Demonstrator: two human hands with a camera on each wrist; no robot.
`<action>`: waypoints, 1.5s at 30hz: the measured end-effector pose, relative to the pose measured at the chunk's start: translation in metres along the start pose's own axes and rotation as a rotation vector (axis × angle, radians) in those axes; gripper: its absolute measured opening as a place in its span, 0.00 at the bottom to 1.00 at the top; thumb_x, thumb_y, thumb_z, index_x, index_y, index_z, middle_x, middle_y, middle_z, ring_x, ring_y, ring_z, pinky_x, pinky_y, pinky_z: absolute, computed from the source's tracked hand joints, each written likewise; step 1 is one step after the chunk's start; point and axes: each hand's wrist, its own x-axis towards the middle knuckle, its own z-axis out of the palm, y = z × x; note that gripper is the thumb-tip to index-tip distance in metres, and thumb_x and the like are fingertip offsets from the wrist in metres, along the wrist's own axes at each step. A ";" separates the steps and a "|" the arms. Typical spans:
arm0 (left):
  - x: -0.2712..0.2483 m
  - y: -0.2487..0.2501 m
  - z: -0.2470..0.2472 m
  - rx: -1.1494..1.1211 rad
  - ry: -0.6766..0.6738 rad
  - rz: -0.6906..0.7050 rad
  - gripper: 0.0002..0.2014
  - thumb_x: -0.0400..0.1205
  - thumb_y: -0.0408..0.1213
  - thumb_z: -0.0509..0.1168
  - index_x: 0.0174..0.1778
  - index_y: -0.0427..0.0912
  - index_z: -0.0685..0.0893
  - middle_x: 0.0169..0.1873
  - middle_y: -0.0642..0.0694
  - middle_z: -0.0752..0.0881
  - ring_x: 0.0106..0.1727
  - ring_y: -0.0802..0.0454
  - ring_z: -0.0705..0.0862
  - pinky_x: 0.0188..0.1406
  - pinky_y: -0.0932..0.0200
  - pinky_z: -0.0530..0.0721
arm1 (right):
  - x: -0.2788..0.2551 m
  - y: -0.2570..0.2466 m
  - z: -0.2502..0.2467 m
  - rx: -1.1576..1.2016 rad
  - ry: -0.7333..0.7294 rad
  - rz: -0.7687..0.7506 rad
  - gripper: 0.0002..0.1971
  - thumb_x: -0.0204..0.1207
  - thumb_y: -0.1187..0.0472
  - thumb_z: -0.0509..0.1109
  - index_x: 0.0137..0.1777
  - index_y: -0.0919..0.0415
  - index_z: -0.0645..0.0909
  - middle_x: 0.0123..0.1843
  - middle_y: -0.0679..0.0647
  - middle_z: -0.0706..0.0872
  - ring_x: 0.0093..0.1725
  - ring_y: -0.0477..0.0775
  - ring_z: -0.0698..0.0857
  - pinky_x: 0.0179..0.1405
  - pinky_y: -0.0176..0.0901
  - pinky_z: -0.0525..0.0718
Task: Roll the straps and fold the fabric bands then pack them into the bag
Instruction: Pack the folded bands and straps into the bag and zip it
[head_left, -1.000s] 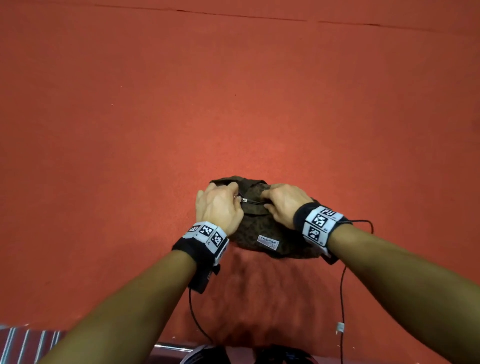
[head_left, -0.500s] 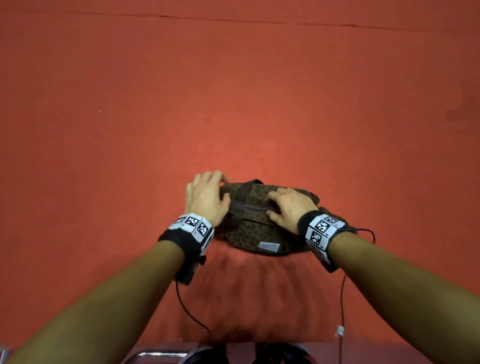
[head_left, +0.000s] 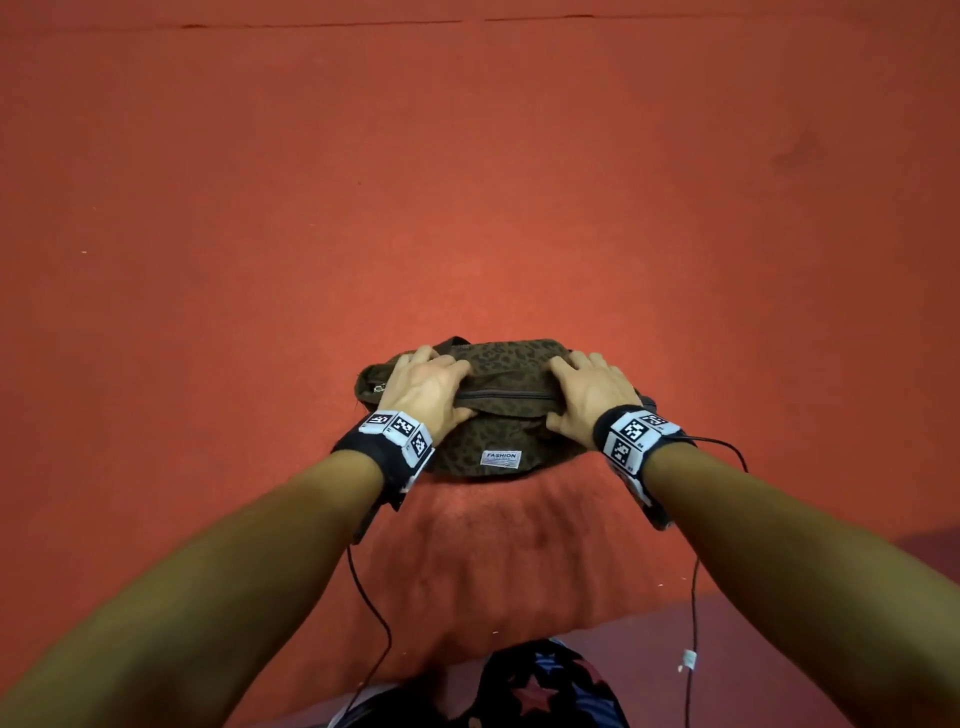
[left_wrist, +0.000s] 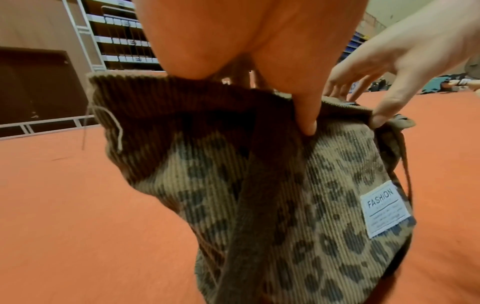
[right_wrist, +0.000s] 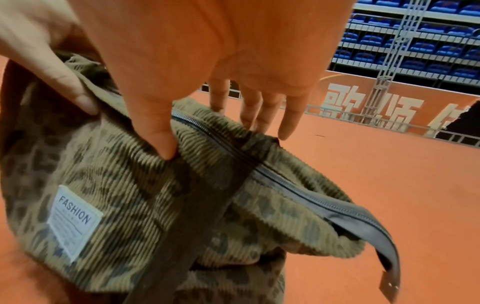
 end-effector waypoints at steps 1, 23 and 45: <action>0.000 0.000 -0.002 -0.029 -0.008 -0.019 0.21 0.77 0.60 0.71 0.61 0.54 0.83 0.54 0.54 0.86 0.63 0.47 0.76 0.63 0.50 0.72 | -0.002 0.000 -0.001 0.009 0.023 -0.019 0.27 0.71 0.43 0.73 0.67 0.54 0.74 0.64 0.54 0.80 0.65 0.61 0.76 0.61 0.55 0.77; -0.155 -0.101 -0.084 -0.198 0.348 -0.664 0.13 0.83 0.55 0.68 0.51 0.50 0.89 0.44 0.43 0.87 0.53 0.40 0.84 0.52 0.50 0.80 | 0.042 -0.167 -0.079 -0.142 0.217 -0.645 0.11 0.86 0.56 0.56 0.57 0.54 0.79 0.57 0.55 0.87 0.59 0.63 0.84 0.48 0.50 0.76; -0.604 -0.347 -0.036 -0.298 0.847 -1.325 0.08 0.82 0.48 0.71 0.46 0.47 0.88 0.30 0.61 0.71 0.52 0.43 0.81 0.59 0.48 0.71 | -0.057 -0.724 -0.016 -0.284 0.235 -1.355 0.12 0.87 0.52 0.53 0.57 0.53 0.76 0.54 0.51 0.88 0.54 0.63 0.83 0.42 0.49 0.72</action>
